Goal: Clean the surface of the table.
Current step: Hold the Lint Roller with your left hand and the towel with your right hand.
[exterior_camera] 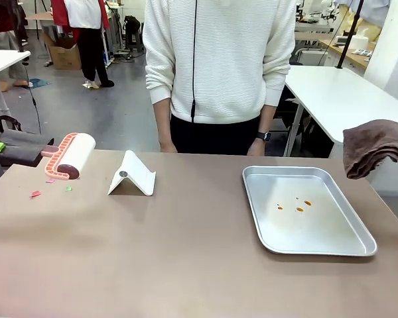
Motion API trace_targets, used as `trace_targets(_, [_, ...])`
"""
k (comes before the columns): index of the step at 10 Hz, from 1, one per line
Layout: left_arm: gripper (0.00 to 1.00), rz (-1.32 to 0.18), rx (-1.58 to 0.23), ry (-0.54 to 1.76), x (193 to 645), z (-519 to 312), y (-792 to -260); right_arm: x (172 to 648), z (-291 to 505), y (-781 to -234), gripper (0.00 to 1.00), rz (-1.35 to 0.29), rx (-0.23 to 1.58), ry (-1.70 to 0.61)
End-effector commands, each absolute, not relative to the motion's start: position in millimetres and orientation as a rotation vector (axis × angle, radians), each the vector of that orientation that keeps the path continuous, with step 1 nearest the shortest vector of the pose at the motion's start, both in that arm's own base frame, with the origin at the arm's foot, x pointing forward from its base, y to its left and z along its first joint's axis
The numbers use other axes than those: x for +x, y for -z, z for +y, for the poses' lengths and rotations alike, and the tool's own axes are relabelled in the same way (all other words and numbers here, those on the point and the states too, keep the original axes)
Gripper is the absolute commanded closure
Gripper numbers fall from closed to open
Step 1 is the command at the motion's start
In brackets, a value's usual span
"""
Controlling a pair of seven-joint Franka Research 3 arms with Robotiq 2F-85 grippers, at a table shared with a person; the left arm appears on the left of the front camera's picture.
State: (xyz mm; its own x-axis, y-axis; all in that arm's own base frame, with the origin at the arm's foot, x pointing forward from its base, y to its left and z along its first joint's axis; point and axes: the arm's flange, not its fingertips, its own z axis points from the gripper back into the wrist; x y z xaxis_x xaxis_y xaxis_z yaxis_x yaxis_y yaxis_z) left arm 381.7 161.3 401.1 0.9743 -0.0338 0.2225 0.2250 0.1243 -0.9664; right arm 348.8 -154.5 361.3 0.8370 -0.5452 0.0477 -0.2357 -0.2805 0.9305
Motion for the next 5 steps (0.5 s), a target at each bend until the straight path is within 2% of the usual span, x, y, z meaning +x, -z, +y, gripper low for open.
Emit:
trace_targets(1, [1.00, -0.175, -1.429, 0.216, 375.1, 167.5, -404.7, 345.6, -159.5, -367.4, 1.00, -0.568, 1.878, 0.358])
trace_targets(5, [1.00, -0.175, -1.429, 0.216, 375.1, 167.5, -404.7, 345.6, -159.5, -367.4, 1.00, -0.568, 1.878, 0.358])
